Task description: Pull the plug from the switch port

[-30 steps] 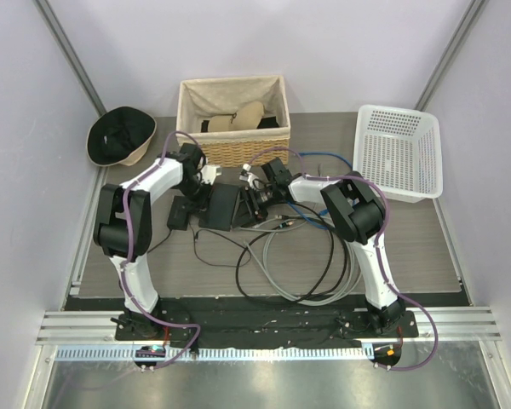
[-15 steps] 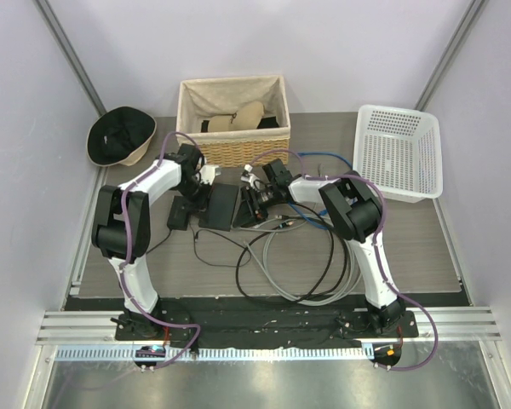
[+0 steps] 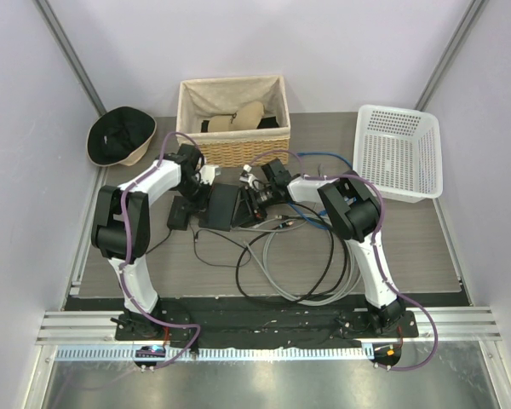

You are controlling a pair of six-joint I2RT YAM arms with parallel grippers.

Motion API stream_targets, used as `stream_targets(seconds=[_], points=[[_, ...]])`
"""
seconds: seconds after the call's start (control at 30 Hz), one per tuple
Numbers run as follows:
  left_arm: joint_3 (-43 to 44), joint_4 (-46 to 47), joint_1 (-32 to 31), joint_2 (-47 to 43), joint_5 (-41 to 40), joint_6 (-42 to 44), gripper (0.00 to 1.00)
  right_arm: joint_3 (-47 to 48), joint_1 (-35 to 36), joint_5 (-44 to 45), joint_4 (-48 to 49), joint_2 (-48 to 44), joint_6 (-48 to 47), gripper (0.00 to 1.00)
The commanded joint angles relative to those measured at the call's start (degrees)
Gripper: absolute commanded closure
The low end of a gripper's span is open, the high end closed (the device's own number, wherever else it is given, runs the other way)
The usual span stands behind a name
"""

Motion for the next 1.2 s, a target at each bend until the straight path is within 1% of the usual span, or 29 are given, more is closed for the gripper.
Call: stream_targets(seconds=[0.0,0.07,0.1,0.27,0.3,0.4,0.43,0.5,0.63,0.67,0.73,0.77,0.9,1.17], points=[[-4.40,3.44,0.00,5.90,-6.60,1.28,1.00,-0.12,3.19,13.74,-3.65,4.03,-5.81,0.51],[-4.31,3.44,-0.09,6.08,-6.68,1.19,1.00,-0.20,3.46,17.08,-4.98,3.76,-7.04,0.51],[-4.22,3.35,-0.09,6.17,-6.68,1.11,1.00,-0.29,3.55,17.10,-5.25,3.94,-7.22,0.51],[-3.87,3.26,-0.26,6.52,-6.86,1.10,1.00,-0.47,3.64,13.59,-3.24,6.39,-5.56,0.51],[-3.87,3.18,-0.26,6.52,-6.86,1.19,1.00,-0.38,3.64,12.97,-2.97,6.83,-5.38,0.55],[-3.78,3.09,-0.26,6.61,-6.95,1.10,1.00,0.06,3.64,10.96,-1.83,8.42,-4.50,0.57],[-3.78,3.09,-0.26,6.69,-7.04,1.19,1.00,-0.03,3.64,10.60,-1.56,8.68,-4.41,0.59],[-3.78,3.09,-0.35,6.61,-7.12,1.10,1.00,-0.20,3.64,11.12,-0.86,8.86,-4.59,0.61],[-3.69,3.09,-0.35,6.61,-7.39,1.10,1.00,-0.29,3.64,12.17,-0.86,9.39,-4.76,0.71],[-3.69,3.09,-0.35,6.69,-7.30,1.02,1.00,-0.38,3.64,12.18,-0.94,9.39,-5.03,0.76],[-3.61,3.00,-0.44,6.69,-7.56,1.02,1.00,-0.38,3.55,12.44,-1.12,9.39,-5.64,0.81],[-3.52,3.00,-0.44,6.78,-7.56,1.02,1.00,-0.55,3.64,12.61,-1.29,9.39,-6.25,0.87],[-3.43,3.09,-0.53,6.78,-7.65,1.02,1.00,-0.82,3.64,12.53,-2.00,9.65,-7.66,0.95],[-3.52,3.27,-0.61,6.78,-8.00,1.02,1.00,-0.82,3.55,12.70,-3.41,10.18,-8.63,0.98]])
